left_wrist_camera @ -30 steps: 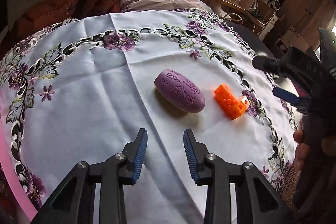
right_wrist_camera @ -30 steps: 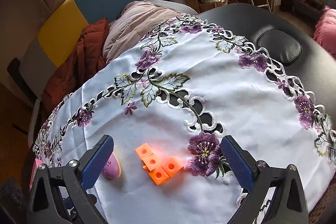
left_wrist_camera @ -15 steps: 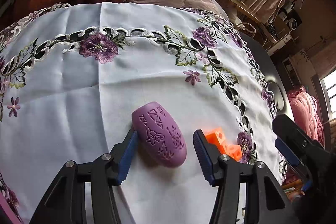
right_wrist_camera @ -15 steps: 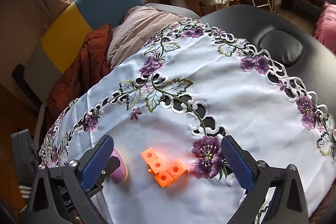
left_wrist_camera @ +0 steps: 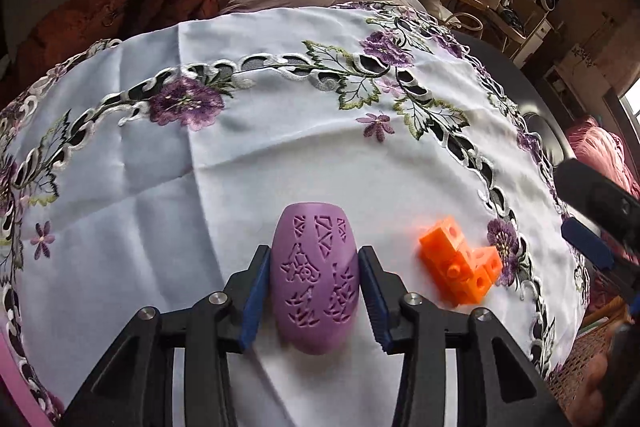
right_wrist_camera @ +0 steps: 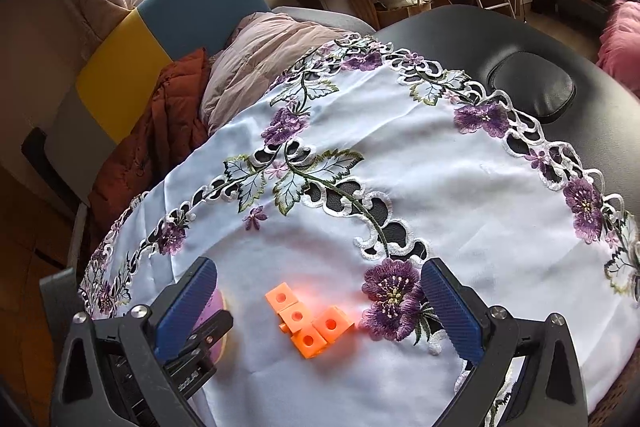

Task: Organize rigid objects
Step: 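Hold the purple egg with the left gripper while the right gripper grasps the orange cubes, then carry the purple egg into the tray and open the left gripper, then carry the orange cubes into the tray and release them with the right gripper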

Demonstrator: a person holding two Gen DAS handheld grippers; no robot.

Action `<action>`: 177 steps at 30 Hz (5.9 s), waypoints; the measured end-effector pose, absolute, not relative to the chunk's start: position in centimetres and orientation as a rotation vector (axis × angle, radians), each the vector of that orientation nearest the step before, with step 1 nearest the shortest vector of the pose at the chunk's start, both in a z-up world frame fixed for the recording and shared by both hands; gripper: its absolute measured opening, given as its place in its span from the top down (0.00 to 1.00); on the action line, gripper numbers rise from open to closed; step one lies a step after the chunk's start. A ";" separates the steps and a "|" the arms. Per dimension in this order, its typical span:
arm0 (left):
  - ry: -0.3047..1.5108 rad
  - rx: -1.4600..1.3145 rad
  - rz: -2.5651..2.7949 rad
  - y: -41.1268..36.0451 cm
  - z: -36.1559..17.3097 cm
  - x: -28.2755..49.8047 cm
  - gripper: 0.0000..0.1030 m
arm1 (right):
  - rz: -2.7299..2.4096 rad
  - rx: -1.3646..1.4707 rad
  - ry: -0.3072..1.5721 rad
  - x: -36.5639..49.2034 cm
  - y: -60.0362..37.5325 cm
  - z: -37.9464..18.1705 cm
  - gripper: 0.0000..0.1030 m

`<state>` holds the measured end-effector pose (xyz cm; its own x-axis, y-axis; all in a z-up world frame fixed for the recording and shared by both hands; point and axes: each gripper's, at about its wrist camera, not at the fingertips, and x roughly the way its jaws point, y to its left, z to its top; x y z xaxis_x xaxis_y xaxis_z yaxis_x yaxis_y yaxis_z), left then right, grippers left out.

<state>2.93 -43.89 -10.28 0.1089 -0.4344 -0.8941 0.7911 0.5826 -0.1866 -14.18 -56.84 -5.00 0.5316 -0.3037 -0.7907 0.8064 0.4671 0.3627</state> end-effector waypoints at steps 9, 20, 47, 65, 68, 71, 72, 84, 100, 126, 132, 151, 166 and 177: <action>1.063 0.370 -0.896 -33.7 -9.6 0.7 0.58 | -0.704 0.778 0.833 -12.3 -56.0 -6.5 0.00; 0.992 0.346 -0.896 -27.9 -9.9 -1.8 0.58 | -0.660 0.609 1.030 -9.0 -54.1 -8.7 0.11; 0.983 0.295 -0.868 -27.1 -10.2 -1.7 0.58 | -0.498 0.395 1.140 -5.6 -49.7 -10.8 0.51; 0.890 0.220 -0.786 -22.7 -4.8 -1.6 0.58 | -0.484 0.244 1.142 -5.2 -48.3 -10.8 0.54; 0.863 0.187 -0.747 -21.1 -3.3 -0.9 0.58 | -0.483 0.231 1.141 -5.2 -48.2 -10.8 0.54; 0.843 0.160 -0.703 -19.3 -2.3 -0.2 0.58 | -0.479 0.215 1.140 -5.2 -48.0 -10.8 0.56; 0.840 0.150 -0.689 -18.7 -2.1 0.1 0.58 | -0.479 0.209 1.139 -5.2 -47.9 -10.8 0.56; 0.860 0.078 -0.553 -12.5 -2.1 2.0 0.58 | -0.475 0.169 1.138 -5.2 -47.5 -10.8 0.58; 0.886 -0.028 -0.420 -3.1 -2.6 3.4 0.58 | -0.475 0.134 1.144 -5.2 -47.2 -10.7 0.58; 1.036 0.211 -0.627 -5.8 -8.7 5.4 0.59 | -0.478 0.104 1.150 -5.3 -46.7 -10.6 0.58; 1.039 0.143 -0.589 -4.5 -9.2 5.8 0.59 | -0.477 0.105 1.151 -5.3 -46.6 -10.5 0.58; 0.908 0.058 -0.397 -2.7 -4.1 3.6 0.59 | -0.487 0.065 1.152 -5.2 -46.1 -10.4 0.58; 0.884 -0.065 -0.184 2.6 -3.4 4.5 0.59 | -0.492 0.093 1.177 -5.2 -46.1 -10.0 0.58; 0.870 -0.100 -0.102 5.4 -3.4 4.4 0.59 | -0.357 0.099 1.023 -3.8 -39.6 -5.1 0.58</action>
<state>4.40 5.36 -3.45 0.6404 -0.1298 -0.7570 0.0486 0.9905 -0.1287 -3.76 -39.65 -5.11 0.4690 -0.2451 -0.8485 0.3363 0.9379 -0.0850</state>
